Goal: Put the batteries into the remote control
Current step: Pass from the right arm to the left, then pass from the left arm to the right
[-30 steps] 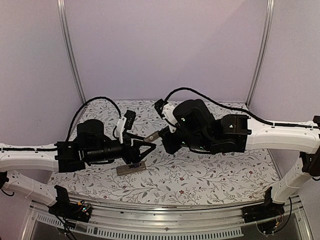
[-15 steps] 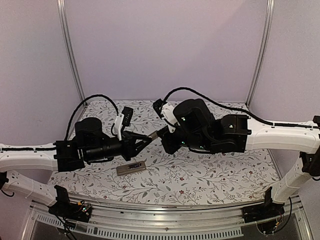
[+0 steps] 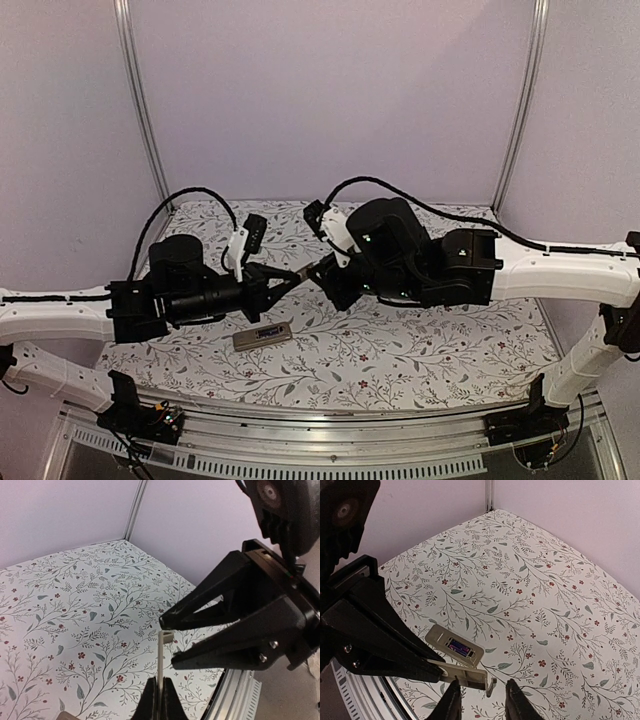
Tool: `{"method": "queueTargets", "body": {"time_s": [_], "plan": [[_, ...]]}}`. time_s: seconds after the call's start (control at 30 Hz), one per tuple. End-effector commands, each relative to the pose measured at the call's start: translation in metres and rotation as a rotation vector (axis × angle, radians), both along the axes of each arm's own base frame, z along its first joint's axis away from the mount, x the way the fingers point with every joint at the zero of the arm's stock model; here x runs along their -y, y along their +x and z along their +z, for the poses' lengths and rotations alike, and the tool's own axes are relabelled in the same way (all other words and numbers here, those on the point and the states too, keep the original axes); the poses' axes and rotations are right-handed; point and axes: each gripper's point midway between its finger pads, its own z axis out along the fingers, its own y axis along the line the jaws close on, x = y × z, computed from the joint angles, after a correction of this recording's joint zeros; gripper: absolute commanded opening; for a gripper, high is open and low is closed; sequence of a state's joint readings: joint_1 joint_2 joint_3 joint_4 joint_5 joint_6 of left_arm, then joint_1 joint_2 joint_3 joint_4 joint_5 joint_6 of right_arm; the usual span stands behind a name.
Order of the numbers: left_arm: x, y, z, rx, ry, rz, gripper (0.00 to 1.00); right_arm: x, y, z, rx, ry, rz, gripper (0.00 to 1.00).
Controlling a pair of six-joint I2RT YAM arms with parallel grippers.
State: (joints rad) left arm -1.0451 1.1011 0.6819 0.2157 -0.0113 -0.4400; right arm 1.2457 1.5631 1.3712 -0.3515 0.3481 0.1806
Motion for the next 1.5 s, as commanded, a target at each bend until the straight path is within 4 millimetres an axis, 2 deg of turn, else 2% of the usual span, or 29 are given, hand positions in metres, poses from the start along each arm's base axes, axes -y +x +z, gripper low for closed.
{"method": "queueTargets", "body": {"time_s": [0.0, 0.07, 0.17, 0.27, 0.47, 0.57, 0.67, 0.77, 1.03, 1.27, 1.33, 1.47], "plan": [[-0.011, -0.004, 0.014, 0.212, 0.126, -0.037, 0.00, -0.001, -0.021, 0.026, -0.034, 0.028, 0.128, 0.50], [-0.014, -0.016, 0.012, 0.357, 0.240, -0.082, 0.00, 0.001, -0.033, 0.038, -0.098, 0.050, 0.252, 0.67], [-0.017, -0.035, 0.016, 0.543, 0.339, -0.106, 0.00, 0.010, -0.047, 0.051, -0.189, 0.066, 0.385, 0.80], [-0.016, -0.048, 0.019, 0.676, 0.384, -0.111, 0.00, 0.017, -0.048, 0.055, -0.174, 0.022, 0.403, 0.81], [-0.019, -0.058, 0.002, 0.946, 0.612, -0.101, 0.00, 0.024, -0.055, 0.060, -0.143, -0.022, 0.508, 0.84], [-0.026, -0.062, 0.011, 1.095, 0.646, -0.073, 0.00, 0.023, -0.060, 0.060, -0.171, -0.029, 0.562, 0.85], [-0.030, -0.072, 0.028, 1.217, 0.623, -0.068, 0.00, 0.018, -0.066, 0.052, -0.198, -0.048, 0.616, 0.85], [-0.028, -0.078, 0.029, 1.288, 0.635, -0.085, 0.00, 0.010, -0.063, 0.040, -0.221, -0.085, 0.627, 0.84], [-0.011, -0.084, 0.012, 1.345, 0.698, -0.140, 0.00, -0.018, -0.068, 0.029, -0.279, -0.078, 0.730, 0.81], [-0.010, -0.086, 0.009, 1.343, 0.694, -0.158, 0.00, -0.019, -0.079, 0.003, -0.371, -0.123, 0.790, 0.71], [-0.008, -0.086, 0.008, 1.343, 0.696, -0.163, 0.00, -0.022, -0.080, 0.001, -0.376, -0.121, 0.802, 0.67], [-0.006, -0.086, 0.006, 1.341, 0.699, -0.171, 0.00, -0.028, -0.081, 0.005, -0.383, -0.102, 0.825, 0.47]]}}
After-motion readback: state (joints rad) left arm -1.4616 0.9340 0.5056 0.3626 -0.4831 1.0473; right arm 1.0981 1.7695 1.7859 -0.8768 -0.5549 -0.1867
